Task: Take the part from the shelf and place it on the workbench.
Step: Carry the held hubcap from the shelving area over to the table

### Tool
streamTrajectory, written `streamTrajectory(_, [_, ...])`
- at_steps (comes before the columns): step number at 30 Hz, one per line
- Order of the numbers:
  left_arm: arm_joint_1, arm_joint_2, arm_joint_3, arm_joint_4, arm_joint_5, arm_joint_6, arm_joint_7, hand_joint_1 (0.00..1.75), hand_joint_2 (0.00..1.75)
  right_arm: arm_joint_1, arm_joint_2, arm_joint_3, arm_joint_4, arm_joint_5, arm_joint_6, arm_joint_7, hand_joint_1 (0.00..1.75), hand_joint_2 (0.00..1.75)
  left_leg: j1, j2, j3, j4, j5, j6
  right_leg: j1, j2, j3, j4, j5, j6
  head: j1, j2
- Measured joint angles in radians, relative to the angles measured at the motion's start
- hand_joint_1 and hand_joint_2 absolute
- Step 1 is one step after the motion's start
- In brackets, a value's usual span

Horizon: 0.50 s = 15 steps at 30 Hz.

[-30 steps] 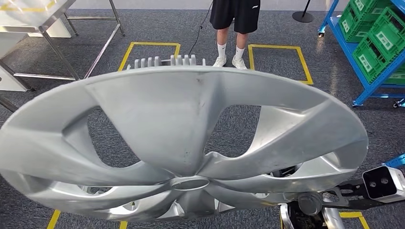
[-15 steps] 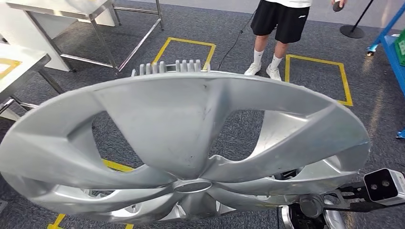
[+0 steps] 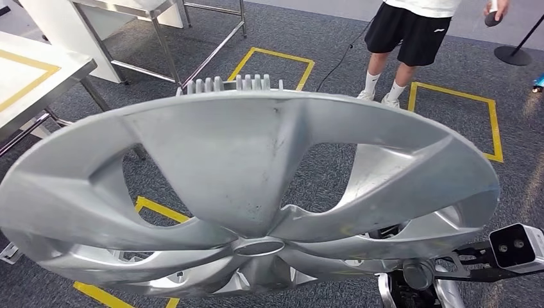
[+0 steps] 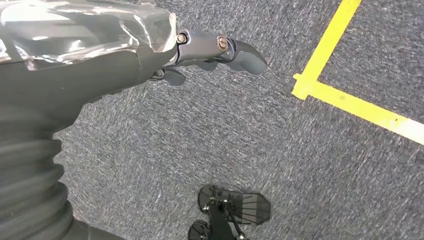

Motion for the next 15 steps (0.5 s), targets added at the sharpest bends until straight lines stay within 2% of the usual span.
streamTrajectory(1, [-0.001,0.000,0.005,0.000,-0.005,-0.002,0.000,0.00,1.75,-0.002,0.000,0.001,0.001,0.000,0.000,0.000,1.71,1.75,-0.005,0.002,0.003,-0.010,-0.003,0.003,0.001,-0.009,0.001,-0.002,-0.002,0.003,0.000,0.000])
streamTrajectory(3, [0.001,-0.001,0.011,0.000,-0.009,-0.004,0.000,0.00,1.75,-0.005,0.001,0.002,0.002,0.000,0.000,0.001,1.71,1.75,-0.003,-0.019,0.009,-0.023,0.004,0.008,0.000,-0.019,0.005,-0.002,-0.005,0.011,0.000,0.000])
streamTrajectory(5, [0.001,-0.004,0.016,-0.001,-0.010,-0.005,0.000,0.00,1.75,-0.009,0.001,0.003,0.003,0.000,0.000,0.001,1.71,1.75,0.004,-0.042,0.024,-0.041,0.016,0.016,-0.002,0.017,-0.009,0.033,-0.023,0.016,0.001,0.000])
streamTrajectory(7, [-0.005,-0.007,0.020,-0.001,-0.012,-0.006,0.000,0.00,1.75,-0.009,0.000,0.003,0.004,-0.001,0.001,0.001,1.71,1.75,0.008,-0.067,0.030,-0.049,0.022,0.020,-0.006,0.068,-0.065,0.145,-0.068,0.015,0.004,0.000])
streamTrajectory(9, [-0.009,-0.011,0.022,-0.001,-0.015,-0.006,0.000,0.00,1.75,-0.009,-0.001,0.004,0.008,-0.001,0.001,0.001,1.71,1.75,0.009,-0.093,0.030,-0.048,0.022,0.021,-0.011,0.083,-0.130,0.260,-0.100,0.020,0.005,0.000])
streamTrajectory(10, [-0.009,-0.013,0.023,-0.001,-0.015,-0.007,0.000,0.00,1.75,-0.009,-0.001,0.004,0.009,-0.001,0.001,0.002,1.71,1.75,0.010,-0.106,0.030,-0.047,0.022,0.020,-0.013,0.085,-0.141,0.270,-0.094,0.028,0.005,0.000])
streamTrajectory(11, [-0.009,-0.014,0.023,-0.001,-0.016,-0.007,0.000,0.00,1.75,-0.009,-0.002,0.004,0.011,0.000,0.001,0.002,1.71,1.75,0.011,-0.118,0.031,-0.045,0.020,0.018,-0.016,0.085,-0.132,0.238,-0.071,0.038,0.005,0.000])
streamTrajectory(12, [-0.008,-0.016,0.024,-0.001,-0.016,-0.007,0.000,0.00,1.75,-0.010,-0.002,0.004,0.012,0.000,0.001,0.002,1.71,1.75,0.013,-0.129,0.032,-0.042,0.018,0.014,-0.021,0.088,-0.105,0.171,-0.037,0.050,0.006,0.000])
streamTrajectory(13, [-0.008,-0.016,0.025,-0.001,-0.017,-0.007,0.000,0.00,1.75,-0.011,-0.002,0.004,0.013,0.000,0.002,0.002,1.71,1.75,0.014,-0.138,0.031,-0.037,0.014,0.009,-0.023,0.092,-0.076,0.102,-0.007,0.057,0.006,0.000])
streamTrajectory(14, [-0.008,-0.017,0.027,0.000,-0.019,-0.007,0.000,0.00,1.75,-0.012,-0.002,0.004,0.014,0.000,0.002,0.002,1.71,1.75,0.014,-0.145,0.029,-0.030,0.010,0.002,-0.026,0.096,-0.052,0.048,0.015,0.057,0.006,0.000])
streamTrajectory(15, [-0.008,-0.017,0.029,0.000,-0.022,-0.008,0.000,0.00,1.75,-0.013,-0.002,0.004,0.015,0.000,0.003,0.001,1.71,1.75,0.013,-0.150,0.025,-0.025,0.006,-0.003,-0.025,0.099,-0.039,0.016,0.027,0.052,0.006,0.000])
